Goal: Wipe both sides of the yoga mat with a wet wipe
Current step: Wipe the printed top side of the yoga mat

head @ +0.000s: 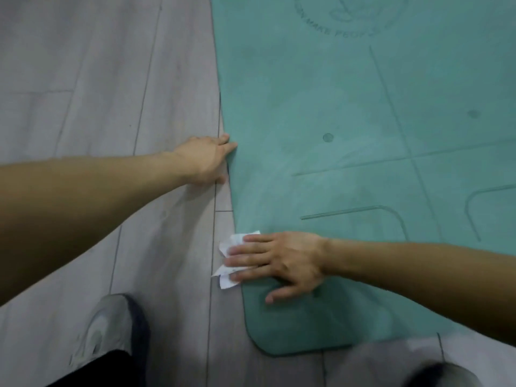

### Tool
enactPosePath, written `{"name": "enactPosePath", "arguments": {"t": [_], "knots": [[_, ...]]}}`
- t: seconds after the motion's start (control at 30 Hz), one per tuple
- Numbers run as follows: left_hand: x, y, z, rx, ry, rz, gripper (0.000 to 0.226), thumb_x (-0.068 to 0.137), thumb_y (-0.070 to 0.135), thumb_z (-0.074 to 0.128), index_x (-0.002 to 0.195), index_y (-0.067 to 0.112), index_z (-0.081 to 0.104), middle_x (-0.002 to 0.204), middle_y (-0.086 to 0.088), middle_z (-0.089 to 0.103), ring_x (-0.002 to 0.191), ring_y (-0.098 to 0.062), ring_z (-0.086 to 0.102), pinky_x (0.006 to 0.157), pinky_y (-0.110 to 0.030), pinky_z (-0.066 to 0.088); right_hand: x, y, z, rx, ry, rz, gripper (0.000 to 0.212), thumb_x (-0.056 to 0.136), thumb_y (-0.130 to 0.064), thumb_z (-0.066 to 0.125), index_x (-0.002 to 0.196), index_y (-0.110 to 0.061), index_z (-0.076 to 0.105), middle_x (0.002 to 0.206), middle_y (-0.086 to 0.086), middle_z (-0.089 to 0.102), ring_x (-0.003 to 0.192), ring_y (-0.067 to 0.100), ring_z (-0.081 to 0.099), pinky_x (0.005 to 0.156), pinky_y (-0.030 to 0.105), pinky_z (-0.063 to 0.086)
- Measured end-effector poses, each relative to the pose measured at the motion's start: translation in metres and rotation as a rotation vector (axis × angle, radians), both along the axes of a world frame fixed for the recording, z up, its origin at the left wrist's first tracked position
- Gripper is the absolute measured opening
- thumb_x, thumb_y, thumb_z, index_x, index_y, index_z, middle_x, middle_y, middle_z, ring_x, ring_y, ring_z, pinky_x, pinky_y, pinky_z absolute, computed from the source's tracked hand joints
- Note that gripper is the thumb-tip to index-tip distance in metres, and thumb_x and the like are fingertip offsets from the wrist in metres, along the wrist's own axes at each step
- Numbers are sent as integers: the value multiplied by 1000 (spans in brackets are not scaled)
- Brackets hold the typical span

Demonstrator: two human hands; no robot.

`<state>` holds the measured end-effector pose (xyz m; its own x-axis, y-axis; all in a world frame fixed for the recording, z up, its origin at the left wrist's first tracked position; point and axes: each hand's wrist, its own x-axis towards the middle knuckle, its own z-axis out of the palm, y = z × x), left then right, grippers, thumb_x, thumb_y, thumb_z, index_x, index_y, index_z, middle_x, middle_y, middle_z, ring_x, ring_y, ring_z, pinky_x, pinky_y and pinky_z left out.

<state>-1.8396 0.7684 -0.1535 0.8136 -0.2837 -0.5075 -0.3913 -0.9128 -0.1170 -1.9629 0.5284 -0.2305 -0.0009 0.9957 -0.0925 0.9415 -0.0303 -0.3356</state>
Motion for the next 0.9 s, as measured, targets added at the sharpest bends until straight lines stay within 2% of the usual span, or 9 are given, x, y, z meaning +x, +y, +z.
{"name": "enactPosePath", "arguments": {"t": [0.07,0.17,0.27,0.33,0.43,0.5,0.67,0.73,0.9], "knots": [[-4,10,-6,-20,-5,-49,86,97,45,66,166,22,20,174,-9,16,152,-31,36,121,-43,36,28,5,3,7,-18,31,68,108,-55,41,167,-23,25,175,7,16,163,20,4,131,49,10],[-5,23,-11,-52,-5,-103,76,103,32,57,167,24,19,175,-7,14,155,-28,33,123,-42,33,90,26,10,-52,-125,-426,70,108,-63,15,168,-28,19,176,4,13,163,18,3,131,48,11],[3,32,-4,-46,-21,-176,73,100,18,54,165,26,24,174,-1,19,153,-24,36,121,-43,35,98,44,18,-105,-59,-746,86,99,-75,-5,169,-27,12,176,2,5,163,16,-3,131,46,8],[8,35,1,-17,-42,-227,66,99,19,54,161,26,33,171,0,29,148,-26,44,117,-45,39,51,41,19,-93,-43,-646,87,101,-77,9,169,-23,12,176,6,4,163,19,-6,131,47,6],[11,40,3,-21,-109,-265,53,97,25,53,149,23,47,150,-6,55,130,-32,57,106,-47,47,-37,3,20,-70,70,-99,82,102,-60,49,167,-18,24,176,7,12,163,22,0,131,50,10],[7,42,-1,-22,-240,-338,41,96,34,52,134,18,54,129,-11,61,114,-35,61,94,-47,50,-35,-29,26,-73,84,-48,77,103,-51,55,167,-20,26,176,5,13,163,20,3,131,50,13],[-17,25,-8,-139,-357,-547,59,95,62,53,128,13,56,123,-13,56,114,-35,57,94,-47,46,42,-84,18,-162,-176,-1092,69,110,-60,25,168,-32,1,177,3,3,163,18,-2,132,47,8],[-25,17,-10,-182,-323,-613,72,91,71,52,131,11,55,132,-16,53,121,-35,55,99,-48,46,15,-69,15,-120,-106,-1252,79,106,-68,28,169,-29,2,177,5,3,163,19,-6,131,49,9],[-36,5,-14,-195,-235,-770,97,89,83,46,150,8,49,156,-24,42,148,-39,38,119,-51,34,-111,-26,13,-42,52,-451,79,104,-57,50,167,-18,23,176,6,11,163,23,1,131,51,12]]}}
